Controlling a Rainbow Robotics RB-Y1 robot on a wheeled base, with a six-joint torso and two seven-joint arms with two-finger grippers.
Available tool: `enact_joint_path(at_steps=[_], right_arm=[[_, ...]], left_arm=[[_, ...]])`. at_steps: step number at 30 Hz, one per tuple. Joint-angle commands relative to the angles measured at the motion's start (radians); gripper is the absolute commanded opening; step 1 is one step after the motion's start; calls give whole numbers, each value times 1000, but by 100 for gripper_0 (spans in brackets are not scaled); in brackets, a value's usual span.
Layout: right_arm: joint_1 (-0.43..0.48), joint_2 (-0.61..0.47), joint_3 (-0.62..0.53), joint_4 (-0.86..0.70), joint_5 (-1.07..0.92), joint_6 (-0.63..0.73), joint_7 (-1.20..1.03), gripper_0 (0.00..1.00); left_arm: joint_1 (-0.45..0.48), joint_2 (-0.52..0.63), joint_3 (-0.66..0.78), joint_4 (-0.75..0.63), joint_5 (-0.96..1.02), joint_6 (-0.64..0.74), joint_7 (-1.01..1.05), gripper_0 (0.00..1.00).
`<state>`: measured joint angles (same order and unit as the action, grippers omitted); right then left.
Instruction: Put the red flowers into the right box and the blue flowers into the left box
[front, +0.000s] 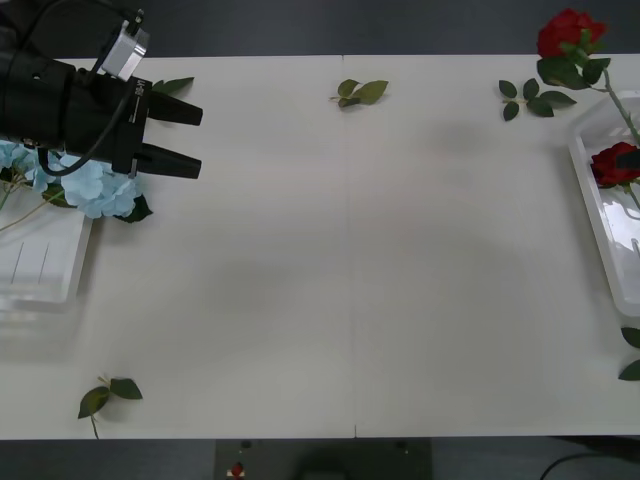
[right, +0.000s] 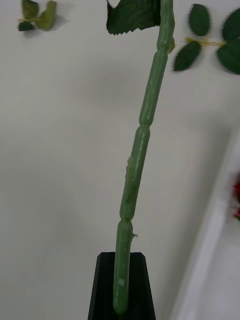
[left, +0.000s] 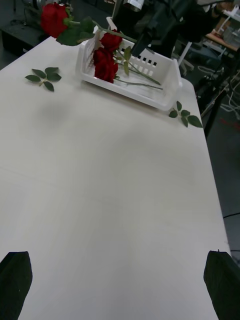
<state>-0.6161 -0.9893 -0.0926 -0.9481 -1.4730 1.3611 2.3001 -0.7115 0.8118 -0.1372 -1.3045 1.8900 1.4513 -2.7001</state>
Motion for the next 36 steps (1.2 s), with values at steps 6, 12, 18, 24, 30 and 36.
enact_joint_path(at_steps=[6, 12, 18, 24, 30, 36], right_arm=[[-21, -101, -139, 100, 169, 18, 70, 0], [-21, -137, -214, 213, 224, 23, 271, 0], [-21, -155, -217, 310, 275, -23, 405, 0], [-24, -152, -176, 325, 332, -114, 405, 0], [-16, -152, -55, 325, 329, -218, 405, 0], [19, -153, -19, 325, 336, -280, 405, 0]], left_arm=[[-6, 95, 18, -7, -3, 47, -5, 100], [-8, 147, 18, -6, -3, 109, -5, 100], [-11, 181, 18, -7, -5, 143, -5, 100], [-13, 191, 19, -7, -3, 158, -5, 100], [-13, 191, 18, -7, -3, 158, -5, 100], [-13, 191, 18, -7, -3, 158, -5, 100]])
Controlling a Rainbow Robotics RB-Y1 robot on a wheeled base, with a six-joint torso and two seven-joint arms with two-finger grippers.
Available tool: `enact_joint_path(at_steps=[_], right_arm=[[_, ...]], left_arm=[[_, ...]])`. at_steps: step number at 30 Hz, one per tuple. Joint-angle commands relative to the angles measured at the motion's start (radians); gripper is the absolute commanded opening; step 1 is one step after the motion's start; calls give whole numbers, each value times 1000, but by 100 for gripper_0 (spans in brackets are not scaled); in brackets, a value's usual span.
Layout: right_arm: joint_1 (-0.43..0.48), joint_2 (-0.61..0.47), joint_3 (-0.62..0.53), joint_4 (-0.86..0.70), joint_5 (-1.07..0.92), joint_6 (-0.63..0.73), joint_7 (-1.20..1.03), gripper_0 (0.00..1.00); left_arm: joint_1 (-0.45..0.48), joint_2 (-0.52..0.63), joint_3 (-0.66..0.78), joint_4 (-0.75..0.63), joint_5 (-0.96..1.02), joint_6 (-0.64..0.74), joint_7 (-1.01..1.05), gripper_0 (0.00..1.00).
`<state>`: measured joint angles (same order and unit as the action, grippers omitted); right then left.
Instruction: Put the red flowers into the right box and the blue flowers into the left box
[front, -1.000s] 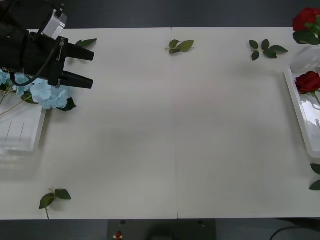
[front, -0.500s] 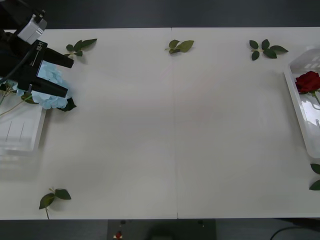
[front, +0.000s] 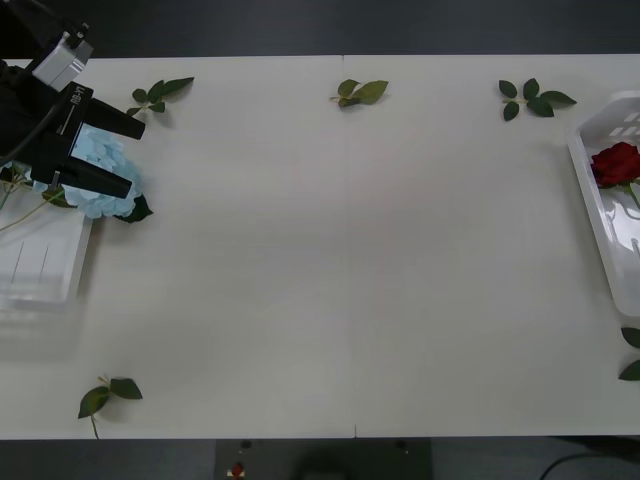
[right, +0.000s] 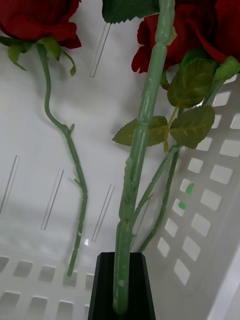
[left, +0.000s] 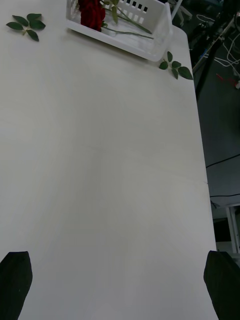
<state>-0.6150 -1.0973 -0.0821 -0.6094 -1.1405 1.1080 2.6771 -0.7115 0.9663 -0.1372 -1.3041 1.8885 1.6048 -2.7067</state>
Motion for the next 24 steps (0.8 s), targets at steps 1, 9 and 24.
enact_joint_path(at_steps=[1, 9, 24], right_arm=[[23, -45, -31, -13, 5, -31, 28, 0], [83, -45, -25, -13, 15, -88, 28, 0], [93, -38, -25, -13, -21, -106, 28, 91]], left_arm=[[-13, 37, 18, -7, -2, 4, 1, 100], [-13, 37, 18, -7, -2, 4, 1, 100], [-13, 37, 18, -7, -2, 4, 1, 100]])
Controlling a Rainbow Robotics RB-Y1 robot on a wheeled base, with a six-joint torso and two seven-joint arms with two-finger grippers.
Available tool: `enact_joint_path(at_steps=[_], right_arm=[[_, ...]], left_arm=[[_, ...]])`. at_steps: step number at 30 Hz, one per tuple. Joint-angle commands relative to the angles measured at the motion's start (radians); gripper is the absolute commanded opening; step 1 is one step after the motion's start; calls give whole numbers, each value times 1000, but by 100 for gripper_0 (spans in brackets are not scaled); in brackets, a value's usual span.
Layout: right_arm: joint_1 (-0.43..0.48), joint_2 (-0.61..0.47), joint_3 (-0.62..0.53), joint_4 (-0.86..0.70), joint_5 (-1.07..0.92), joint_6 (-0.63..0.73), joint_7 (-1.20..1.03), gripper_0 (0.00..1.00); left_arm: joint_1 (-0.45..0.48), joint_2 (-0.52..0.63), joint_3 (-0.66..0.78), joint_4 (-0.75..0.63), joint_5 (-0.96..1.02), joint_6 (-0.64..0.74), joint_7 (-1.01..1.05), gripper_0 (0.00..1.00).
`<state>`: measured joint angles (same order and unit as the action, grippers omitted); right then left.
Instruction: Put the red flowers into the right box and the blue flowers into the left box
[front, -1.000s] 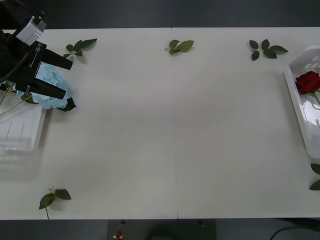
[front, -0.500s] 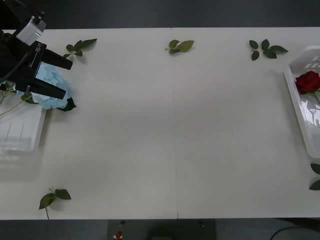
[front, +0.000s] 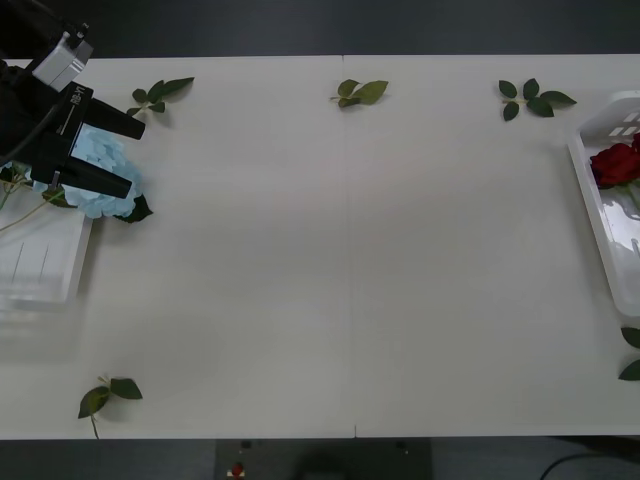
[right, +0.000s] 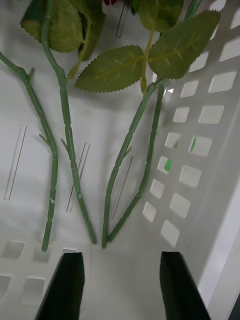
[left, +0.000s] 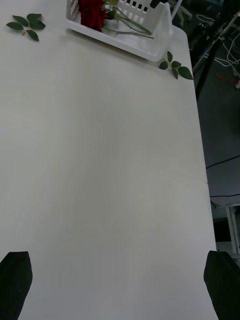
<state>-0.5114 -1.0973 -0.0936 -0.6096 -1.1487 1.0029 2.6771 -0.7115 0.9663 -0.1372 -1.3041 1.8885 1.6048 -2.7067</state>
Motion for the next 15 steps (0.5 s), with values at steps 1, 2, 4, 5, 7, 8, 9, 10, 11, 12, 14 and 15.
enact_joint_path(at_steps=[1, 2, 4, 5, 7, 8, 9, 10, 11, 12, 14, 15], right_arm=[[-10, -36, -14, -13, -17, -1, 28, 92], [-10, -36, -14, -13, -32, 0, 28, 94], [-10, -36, -14, -13, -55, 13, 28, 96], [-10, -36, -14, -13, -80, 22, 28, 96], [-10, -36, -14, -16, -112, 46, 28, 97], [-10, -36, -12, -24, -140, 71, 28, 97], [-10, -36, -12, -30, -152, 83, 28, 97], [-10, -33, -12, -45, -178, 108, 28, 97], [-10, -30, -11, -56, -190, 120, 28, 97], [-10, -29, -11, -82, -220, 151, 28, 97], [-10, -22, -6, -133, -282, 212, 28, 97], [-10, -22, -5, -148, -299, 227, 28, 98]], left_arm=[[-13, 37, 18, -7, -2, 4, 1, 100], [-13, 37, 18, -7, -2, 4, 1, 100], [-13, 37, 18, -7, -2, 4, 1, 100], [-13, 37, 18, -7, -2, 4, 1, 100], [-13, 37, 18, -7, -2, 4, 1, 100], [-13, 37, 18, -7, -2, 4, 1, 100], [-13, 37, 18, -7, -2, 4, 1, 100], [-13, 37, 18, -7, -2, 4, 1, 100], [-13, 37, 18, -7, -2, 4, 1, 100], [-13, 37, 18, -7, -2, 4, 1, 100], [-13, 37, 18, -7, -2, 4, 1, 100], [-13, 37, 18, -7, -2, 4, 1, 100]])
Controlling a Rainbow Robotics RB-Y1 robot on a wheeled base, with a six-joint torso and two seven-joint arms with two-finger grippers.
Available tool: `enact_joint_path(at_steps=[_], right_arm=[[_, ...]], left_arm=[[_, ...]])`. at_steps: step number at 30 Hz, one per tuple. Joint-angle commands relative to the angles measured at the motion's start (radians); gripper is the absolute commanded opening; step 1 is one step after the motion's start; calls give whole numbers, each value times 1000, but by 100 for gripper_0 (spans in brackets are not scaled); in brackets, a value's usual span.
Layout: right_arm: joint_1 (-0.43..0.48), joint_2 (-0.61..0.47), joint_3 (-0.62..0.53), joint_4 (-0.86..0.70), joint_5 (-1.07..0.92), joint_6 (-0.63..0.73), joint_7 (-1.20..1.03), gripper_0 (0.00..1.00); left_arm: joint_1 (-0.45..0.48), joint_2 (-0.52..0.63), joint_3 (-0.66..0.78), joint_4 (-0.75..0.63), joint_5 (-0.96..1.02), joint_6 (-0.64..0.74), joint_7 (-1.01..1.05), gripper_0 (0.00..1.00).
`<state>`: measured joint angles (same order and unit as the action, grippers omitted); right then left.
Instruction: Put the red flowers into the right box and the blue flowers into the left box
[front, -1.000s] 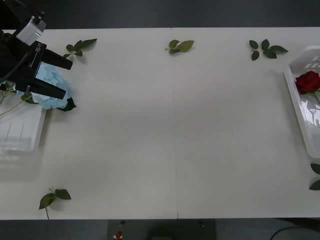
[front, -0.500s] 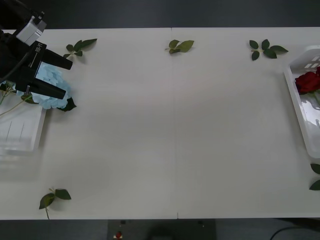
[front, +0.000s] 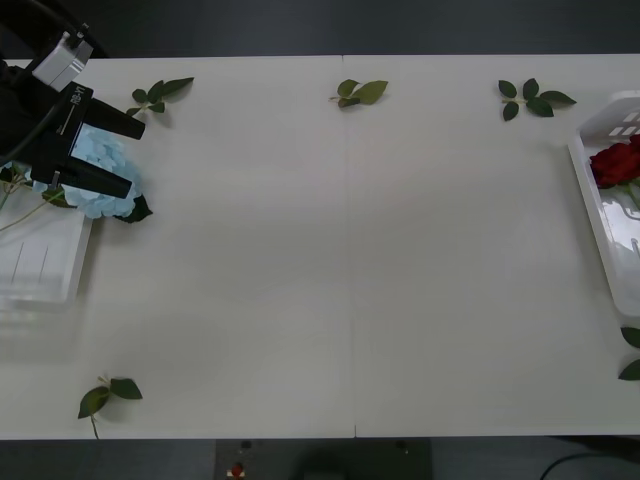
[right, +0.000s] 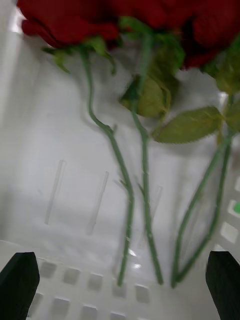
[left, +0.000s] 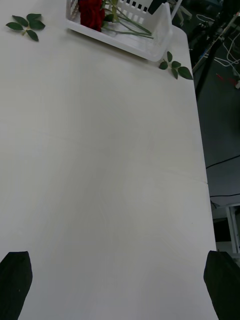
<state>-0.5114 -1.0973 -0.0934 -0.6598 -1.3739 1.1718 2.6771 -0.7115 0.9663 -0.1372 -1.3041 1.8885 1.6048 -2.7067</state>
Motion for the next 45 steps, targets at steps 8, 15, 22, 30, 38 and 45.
enact_joint_path(at_steps=[8, 15, 22, 30, 38, 45], right_arm=[[-10, 7, 116, -308, -395, 155, 28, 97], [-12, 88, 170, -452, -570, 198, 28, 97], [-58, 240, 165, -489, -686, 330, 28, 97], [-105, 448, 139, -489, -749, 417, 28, 97], [-118, 645, 95, -489, -745, 422, 28, 100], [-156, 746, 93, -488, -657, 393, 28, 100]], left_arm=[[-13, 37, 18, -7, -2, 4, 1, 100], [-13, 37, 18, -7, -2, 4, 1, 100], [-13, 37, 18, -7, -2, 4, 1, 100], [-13, 37, 18, -7, -2, 4, 1, 100], [-13, 37, 18, -7, -2, 4, 1, 100], [-13, 37, 18, -7, -2, 4, 1, 100]])
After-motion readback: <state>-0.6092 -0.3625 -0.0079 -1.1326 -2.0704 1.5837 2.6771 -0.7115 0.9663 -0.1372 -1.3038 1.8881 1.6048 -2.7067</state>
